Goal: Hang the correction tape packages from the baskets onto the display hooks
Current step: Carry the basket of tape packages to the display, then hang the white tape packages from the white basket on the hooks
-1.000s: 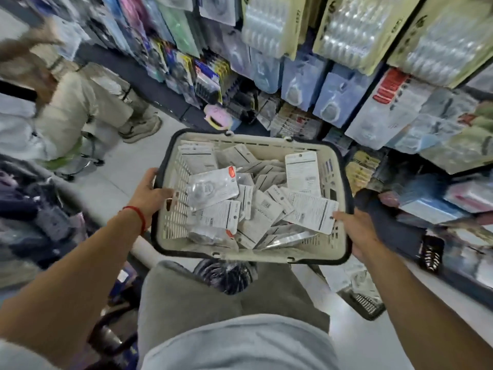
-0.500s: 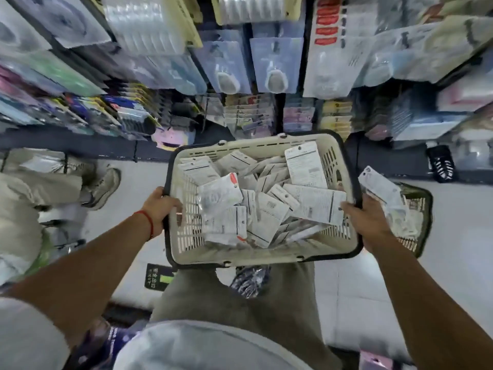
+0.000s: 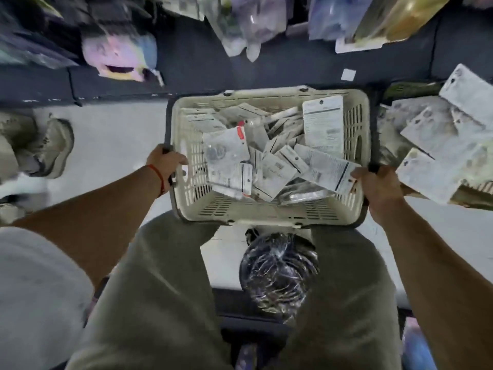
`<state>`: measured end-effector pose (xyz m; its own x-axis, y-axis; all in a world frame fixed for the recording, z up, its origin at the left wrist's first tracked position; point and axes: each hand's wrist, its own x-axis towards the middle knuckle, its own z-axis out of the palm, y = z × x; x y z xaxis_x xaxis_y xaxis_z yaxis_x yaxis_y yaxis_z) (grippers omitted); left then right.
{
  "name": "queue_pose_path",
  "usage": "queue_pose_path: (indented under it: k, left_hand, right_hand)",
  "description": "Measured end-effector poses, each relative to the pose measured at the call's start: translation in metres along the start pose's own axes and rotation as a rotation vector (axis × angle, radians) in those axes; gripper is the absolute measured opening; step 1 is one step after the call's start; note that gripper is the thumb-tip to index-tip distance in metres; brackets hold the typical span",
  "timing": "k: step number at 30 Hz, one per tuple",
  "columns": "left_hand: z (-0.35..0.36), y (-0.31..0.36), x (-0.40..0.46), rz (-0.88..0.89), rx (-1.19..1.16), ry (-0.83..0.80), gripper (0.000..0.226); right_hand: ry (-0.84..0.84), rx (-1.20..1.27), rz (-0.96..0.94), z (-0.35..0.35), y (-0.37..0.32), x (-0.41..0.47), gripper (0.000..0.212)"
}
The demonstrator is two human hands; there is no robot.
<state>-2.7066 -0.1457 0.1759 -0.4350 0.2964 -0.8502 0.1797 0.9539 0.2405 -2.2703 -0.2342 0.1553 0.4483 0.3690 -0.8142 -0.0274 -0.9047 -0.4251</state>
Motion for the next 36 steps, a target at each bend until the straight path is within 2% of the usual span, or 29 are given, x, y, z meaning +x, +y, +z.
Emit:
queue_pose_path:
  k: [3, 8, 11, 13, 16, 19, 24, 26, 28, 30, 32, 34, 36]
  left_hand:
    - [0.033, -0.026, 0.065, 0.04, -0.001, 0.026, 0.039]
    - [0.063, -0.063, 0.132, 0.183, 0.08, 0.057, 0.045]
    - [0.074, -0.09, 0.155, 0.255, 0.113, 0.053, 0.04]
    - [0.082, -0.102, 0.164, 0.304, 0.213, 0.118, 0.041]
    - [0.095, -0.112, 0.171, 0.42, 0.366, 0.304, 0.044]
    - [0.105, -0.122, 0.179, 0.541, 0.36, 0.422, 0.044]
    - [0.109, -0.128, 0.181, 0.646, 0.321, 0.459, 0.043]
    - [0.11, -0.125, 0.18, 0.663, 0.321, 0.447, 0.046]
    - [0.11, -0.121, 0.182, 0.692, 0.332, 0.443, 0.053]
    - [0.111, -0.107, 0.184, 0.695, 0.364, 0.446, 0.056]
    - [0.112, -0.093, 0.179, 0.627, 0.41, 0.425, 0.06]
    - [0.115, -0.081, 0.166, 0.559, 0.39, 0.416, 0.068]
    - [0.122, -0.072, 0.146, 0.526, 0.493, 0.513, 0.078]
  right_hand:
    - [-0.021, -0.096, -0.04, 0.029, 0.036, 0.065, 0.024]
    - [-0.053, -0.314, -0.127, 0.063, 0.07, 0.133, 0.015]
    - [-0.034, -0.49, -0.262, 0.067, 0.071, 0.154, 0.024]
    - [-0.029, -0.579, -0.338, 0.071, 0.069, 0.159, 0.033]
    - [0.09, -0.567, -0.467, 0.085, 0.072, 0.153, 0.046]
    - [0.216, -0.522, -0.637, 0.098, 0.084, 0.153, 0.05]
    - [0.279, -0.513, -0.728, 0.101, 0.092, 0.162, 0.045]
    - [0.312, -0.539, -0.76, 0.101, 0.09, 0.162, 0.041]
    - [0.27, -0.576, -0.726, 0.103, 0.085, 0.161, 0.043]
    - [0.25, -0.642, -0.647, 0.105, 0.066, 0.153, 0.059]
    - [0.316, -0.82, -0.654, 0.104, 0.043, 0.134, 0.072]
    - [0.319, -0.97, -0.806, 0.106, 0.018, 0.107, 0.061]
    - [0.206, -0.977, -0.931, 0.109, 0.002, 0.085, 0.041]
